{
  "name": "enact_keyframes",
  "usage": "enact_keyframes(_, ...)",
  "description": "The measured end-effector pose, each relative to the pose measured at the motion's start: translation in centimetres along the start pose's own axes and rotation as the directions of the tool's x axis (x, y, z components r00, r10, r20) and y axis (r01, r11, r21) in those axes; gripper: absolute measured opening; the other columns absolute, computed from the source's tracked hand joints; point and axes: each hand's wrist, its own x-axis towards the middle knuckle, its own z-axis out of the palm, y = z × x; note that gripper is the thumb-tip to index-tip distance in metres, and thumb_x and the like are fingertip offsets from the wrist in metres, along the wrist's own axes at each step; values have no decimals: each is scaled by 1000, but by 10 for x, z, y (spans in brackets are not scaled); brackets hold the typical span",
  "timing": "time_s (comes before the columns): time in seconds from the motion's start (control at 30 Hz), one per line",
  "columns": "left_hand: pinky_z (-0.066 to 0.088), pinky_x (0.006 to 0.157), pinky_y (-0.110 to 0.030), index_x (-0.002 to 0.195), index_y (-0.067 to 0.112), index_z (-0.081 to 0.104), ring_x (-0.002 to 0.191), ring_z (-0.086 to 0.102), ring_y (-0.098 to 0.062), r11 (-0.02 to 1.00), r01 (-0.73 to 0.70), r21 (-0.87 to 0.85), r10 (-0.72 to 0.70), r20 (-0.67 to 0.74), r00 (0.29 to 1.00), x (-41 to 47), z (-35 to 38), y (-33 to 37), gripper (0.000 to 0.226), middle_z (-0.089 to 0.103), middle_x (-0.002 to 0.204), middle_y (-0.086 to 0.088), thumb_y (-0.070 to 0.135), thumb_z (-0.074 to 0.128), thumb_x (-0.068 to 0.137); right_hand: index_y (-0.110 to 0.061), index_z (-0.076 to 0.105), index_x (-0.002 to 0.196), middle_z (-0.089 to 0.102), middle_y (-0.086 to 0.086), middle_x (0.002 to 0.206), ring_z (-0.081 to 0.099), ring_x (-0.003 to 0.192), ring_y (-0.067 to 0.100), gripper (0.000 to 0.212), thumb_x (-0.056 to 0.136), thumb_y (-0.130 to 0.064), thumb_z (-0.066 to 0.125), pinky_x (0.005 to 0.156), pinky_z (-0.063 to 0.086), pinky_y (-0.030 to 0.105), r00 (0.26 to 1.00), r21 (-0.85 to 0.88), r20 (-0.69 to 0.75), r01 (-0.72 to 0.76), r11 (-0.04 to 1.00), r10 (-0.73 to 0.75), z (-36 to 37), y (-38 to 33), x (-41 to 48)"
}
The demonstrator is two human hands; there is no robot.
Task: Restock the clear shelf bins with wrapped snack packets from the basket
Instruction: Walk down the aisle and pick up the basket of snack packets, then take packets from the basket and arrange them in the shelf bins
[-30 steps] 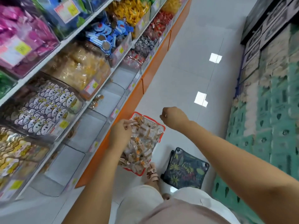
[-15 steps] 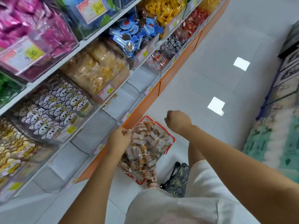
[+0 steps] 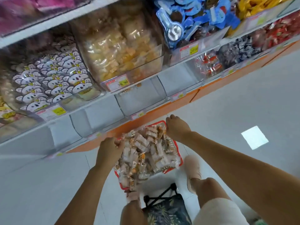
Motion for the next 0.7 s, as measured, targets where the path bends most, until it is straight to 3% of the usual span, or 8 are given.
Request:
enact_keyframes(0.07,36,62,-30,68,-5,62,64,49,-25,1000,23,12,-23,-31,999,7,23,-9,35,62,70,-17,21,61,90,-5,49,124,49,10,121,50,111,26,34,91,-5,45,78,43,30,995,-32,78,66,997,-63,25,9,20)
enact_keyframes(0.17,40,66,-32,68,-4,61,69,51,-27,998,50,44,-49,-34,998,27,58,-32,32,59,71,-14,21,62,89,-3,46,126,51,13,125,53,114,28,37,90,-6,50,76,43,30,971,-52,167,183,982,-172,60,17,47)
enact_keyframes(0.3,42,58,-32,67,-5,60,62,54,-29,995,23,97,-26,23,999,69,115,-72,32,57,65,-19,21,61,86,-8,33,141,41,12,141,45,127,33,64,90,-35,61,95,45,39,886,-151,324,394,907,-331,120,24,86)
enact_keyframes(0.4,43,73,-30,96,4,63,87,59,-29,994,-35,106,18,160,987,96,157,-92,24,59,84,-7,27,59,91,-16,25,146,35,13,146,38,132,35,93,75,-54,72,105,38,50,832,-196,416,477,857,-368,173,30,113)
enact_keyframes(0.47,45,87,-32,121,8,55,106,56,-28,990,-83,117,56,215,975,117,183,-111,41,60,111,-6,35,59,91,-15,18,150,27,13,152,34,135,32,107,70,-55,76,110,33,44,794,-169,467,512,842,-389,201,32,122)
enact_keyframes(0.53,48,85,-34,124,14,50,104,58,-25,976,-173,136,141,219,966,135,204,-128,46,54,124,-7,42,59,89,-13,9,152,27,12,153,37,134,29,114,69,-55,76,108,36,37,782,-201,477,541,817,-401,223,33,124)
enact_keyframes(0.6,47,83,-33,123,15,52,101,56,-22,961,-220,166,182,218,959,149,220,-139,44,49,129,-8,43,59,89,-11,7,151,34,13,147,45,127,32,118,67,-61,74,101,45,42,813,-292,442,529,796,-378,241,28,123)
enact_keyframes(0.7,47,89,-35,113,16,58,106,54,-21,950,-271,154,248,152,957,165,242,-148,31,52,118,-4,36,59,90,-7,5,151,39,15,141,50,119,33,121,67,-65,71,92,50,45,839,-391,427,508,767,-337,258,15,122)
